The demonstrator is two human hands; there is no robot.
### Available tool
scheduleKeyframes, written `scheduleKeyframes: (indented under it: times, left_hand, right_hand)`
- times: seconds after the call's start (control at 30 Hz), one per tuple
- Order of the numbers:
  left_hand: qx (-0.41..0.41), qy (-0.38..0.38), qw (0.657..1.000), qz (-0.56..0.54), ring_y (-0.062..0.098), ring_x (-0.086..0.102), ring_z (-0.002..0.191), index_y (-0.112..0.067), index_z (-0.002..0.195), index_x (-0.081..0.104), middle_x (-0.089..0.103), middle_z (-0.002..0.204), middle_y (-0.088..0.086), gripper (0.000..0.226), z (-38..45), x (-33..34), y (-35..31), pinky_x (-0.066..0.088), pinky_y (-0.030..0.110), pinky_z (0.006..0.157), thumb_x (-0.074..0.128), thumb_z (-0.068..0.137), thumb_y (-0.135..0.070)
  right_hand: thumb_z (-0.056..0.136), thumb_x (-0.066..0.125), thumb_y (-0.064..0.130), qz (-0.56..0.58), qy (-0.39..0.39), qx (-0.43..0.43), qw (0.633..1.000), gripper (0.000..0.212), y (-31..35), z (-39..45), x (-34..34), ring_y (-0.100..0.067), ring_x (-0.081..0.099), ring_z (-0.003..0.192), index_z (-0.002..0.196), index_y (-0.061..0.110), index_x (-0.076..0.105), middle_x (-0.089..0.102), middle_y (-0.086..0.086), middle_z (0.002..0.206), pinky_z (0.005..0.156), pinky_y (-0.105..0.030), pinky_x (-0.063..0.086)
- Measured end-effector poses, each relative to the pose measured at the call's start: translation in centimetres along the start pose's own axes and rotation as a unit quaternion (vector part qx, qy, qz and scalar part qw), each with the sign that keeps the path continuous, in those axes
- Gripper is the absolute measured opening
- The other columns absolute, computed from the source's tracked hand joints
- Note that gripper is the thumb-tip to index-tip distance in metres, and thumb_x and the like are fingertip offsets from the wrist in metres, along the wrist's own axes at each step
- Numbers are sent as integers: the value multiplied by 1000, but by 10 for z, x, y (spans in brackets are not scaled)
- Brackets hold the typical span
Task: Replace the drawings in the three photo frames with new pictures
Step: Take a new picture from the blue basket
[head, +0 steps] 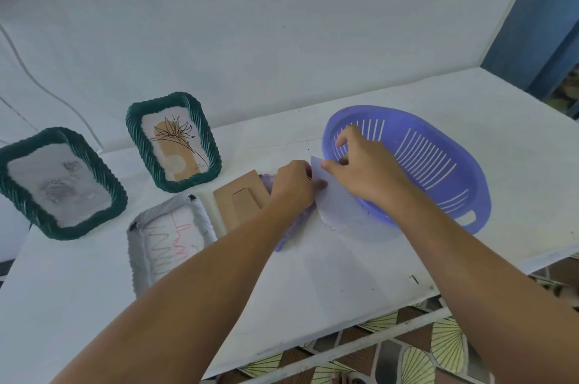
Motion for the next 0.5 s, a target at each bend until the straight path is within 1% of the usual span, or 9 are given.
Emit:
scheduleKeyframes:
  times: [0.1,0.13,0.17,0.23,0.27,0.33,0.4,0.43,0.5]
  left_hand:
    - [10,-32,999,-30,25,69,94,-17,133,53,71,105,2,47,2,-11,-1,53,35,79,66,94,-40]
    - [17,-51,998,-35,25,68,97,-17,140,48,69,107,0,52,4,-17,-2,52,36,84,63,97,-42]
    - [19,-65,997,-45,24,65,98,-18,144,45,66,107,-1,53,3,-24,-6,49,34,84,59,99,-44]
    - [22,-73,994,-81,19,61,100,-22,147,44,66,109,-2,52,5,-33,-16,43,30,83,50,102,-47]
    - [28,-70,992,-102,17,62,100,-23,147,45,68,112,-1,53,6,-34,-21,43,31,84,48,102,-50]
    - [50,-51,991,-116,13,63,96,-25,148,45,72,115,0,59,6,-32,-34,48,33,92,52,99,-57]
    - [75,-25,993,-86,11,63,94,-26,150,45,72,120,0,66,6,-25,-44,48,33,97,60,94,-58]
    - [83,-13,994,-77,11,63,92,-26,150,45,73,119,1,68,6,-20,-48,48,31,94,64,93,-56]
    - [87,-2,993,-81,12,64,90,-25,151,46,76,102,-2,68,6,-16,-51,48,28,88,68,92,-50]
  right_hand:
    - [95,56,60,49,20,41,998,42,-13,3,-4,-19,63,90,119,27,50,66,3,94,79,-38,49]
    - [97,53,60,53,19,51,997,38,-19,6,-8,-19,63,89,117,28,52,66,3,94,78,-38,48]
    - [99,51,56,47,17,56,997,34,-26,9,-12,-19,63,89,116,27,55,66,3,96,78,-38,48]
    - [101,54,49,16,12,59,998,29,-41,15,-21,-21,62,92,117,25,57,65,1,104,79,-37,46]
    - [100,56,47,-6,16,62,998,29,-50,18,-24,-22,61,96,119,24,57,66,0,108,81,-37,47]
    - [97,63,43,-57,45,76,994,36,-70,22,-25,-26,61,104,124,21,56,66,-3,117,87,-39,50]
    - [92,70,42,-99,79,95,987,49,-84,22,-22,-28,60,112,133,18,54,64,-7,125,92,-40,50]
    - [90,72,43,-111,91,104,984,56,-89,21,-21,-30,60,114,136,17,52,63,-8,127,92,-41,50]
    - [87,76,43,-116,100,120,981,65,-97,20,-19,-32,60,112,139,16,49,63,-9,125,91,-42,51]
Point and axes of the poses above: each hand's wrist, its own z-axis towards the middle knuckle, its own x-axis out of the palm, y = z × x, the point moved 9 cm from there along z, towards the middle knuckle
